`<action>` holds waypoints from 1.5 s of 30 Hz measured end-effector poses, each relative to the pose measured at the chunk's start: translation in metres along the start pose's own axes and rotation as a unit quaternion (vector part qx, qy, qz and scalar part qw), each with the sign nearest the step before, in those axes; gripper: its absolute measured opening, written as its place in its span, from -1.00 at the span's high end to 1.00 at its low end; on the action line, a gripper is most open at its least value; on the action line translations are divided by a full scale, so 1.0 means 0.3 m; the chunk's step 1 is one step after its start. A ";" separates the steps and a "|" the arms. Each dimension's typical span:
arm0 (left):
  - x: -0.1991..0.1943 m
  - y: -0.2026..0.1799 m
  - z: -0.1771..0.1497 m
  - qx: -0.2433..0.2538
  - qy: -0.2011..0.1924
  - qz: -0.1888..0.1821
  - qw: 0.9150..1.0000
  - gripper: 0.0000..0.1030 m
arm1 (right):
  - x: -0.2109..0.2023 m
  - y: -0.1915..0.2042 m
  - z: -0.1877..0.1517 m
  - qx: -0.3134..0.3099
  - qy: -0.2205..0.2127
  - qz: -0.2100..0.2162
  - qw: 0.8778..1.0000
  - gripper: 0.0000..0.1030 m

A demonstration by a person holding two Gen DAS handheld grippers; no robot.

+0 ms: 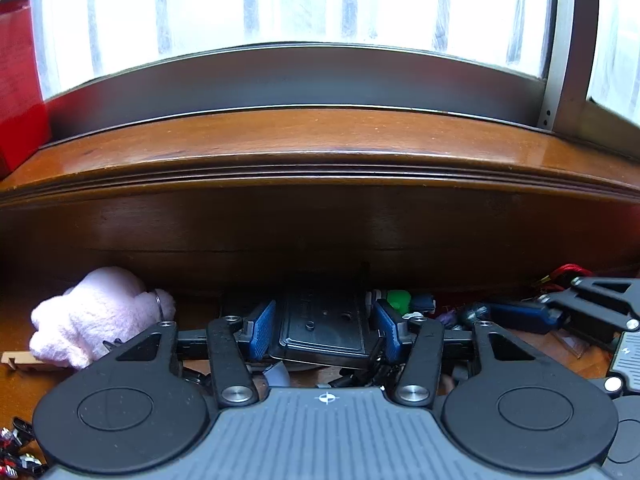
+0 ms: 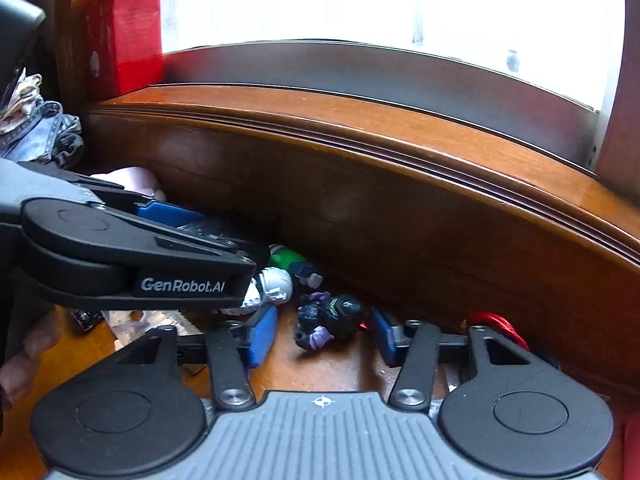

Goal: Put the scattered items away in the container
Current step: 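Grasp the black phone case with the left gripper while the right gripper reaches the figurines, then lift the black phone case with the left gripper while the right gripper approaches the black figurine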

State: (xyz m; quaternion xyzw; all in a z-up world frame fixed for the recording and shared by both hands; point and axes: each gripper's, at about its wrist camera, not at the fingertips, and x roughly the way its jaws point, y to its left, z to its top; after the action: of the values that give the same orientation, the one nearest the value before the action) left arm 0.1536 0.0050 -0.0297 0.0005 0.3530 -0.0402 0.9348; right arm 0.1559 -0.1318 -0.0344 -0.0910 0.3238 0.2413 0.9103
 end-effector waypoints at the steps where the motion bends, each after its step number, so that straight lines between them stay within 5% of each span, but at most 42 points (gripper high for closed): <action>1: -0.005 0.004 0.001 -0.007 0.000 -0.005 1.000 -0.03 | -0.002 -0.002 0.001 0.002 0.000 -0.001 1.000 0.26; 9: -0.102 0.004 0.008 -0.016 -0.029 -0.024 0.999 -0.03 | -0.093 -0.024 0.004 0.040 -0.018 0.006 0.999 0.28; 11: -0.127 0.004 0.009 -0.012 -0.034 -0.027 0.999 -0.03 | -0.135 -0.026 0.007 0.049 -0.024 0.011 0.998 0.40; 12: -0.140 -0.001 0.008 -0.011 -0.036 -0.029 0.999 -0.03 | -0.155 -0.026 0.009 0.052 -0.026 0.014 0.998 0.66; 17: -0.186 -0.014 -0.005 -0.003 -0.040 -0.038 0.998 0.04 | -0.232 -0.030 -0.016 0.071 -0.018 0.014 0.997 0.70; 21: -0.212 -0.026 -0.034 -0.002 -0.035 -0.042 0.998 0.04 | -0.255 -0.035 -0.050 0.092 -0.001 0.005 0.996 0.16; 32: -0.191 -0.065 -0.110 0.048 0.021 -0.048 0.997 -0.03 | -0.195 0.013 -0.102 0.066 0.023 -0.007 0.998 0.02; 40: -0.221 -0.016 -0.143 0.038 0.041 -0.074 0.996 -0.04 | -0.166 0.050 -0.118 0.020 0.018 -0.024 0.999 -0.04; 45: -0.251 -0.010 -0.162 0.062 0.043 -0.097 0.992 -0.22 | -0.171 0.039 -0.119 0.028 0.019 -0.022 0.999 -0.05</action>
State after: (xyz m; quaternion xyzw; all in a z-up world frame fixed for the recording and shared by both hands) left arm 0.0651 0.0092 -0.0165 0.0258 0.3882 -0.1524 0.9085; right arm 0.0961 -0.1527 -0.0296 -0.0770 0.3453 0.2105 0.9113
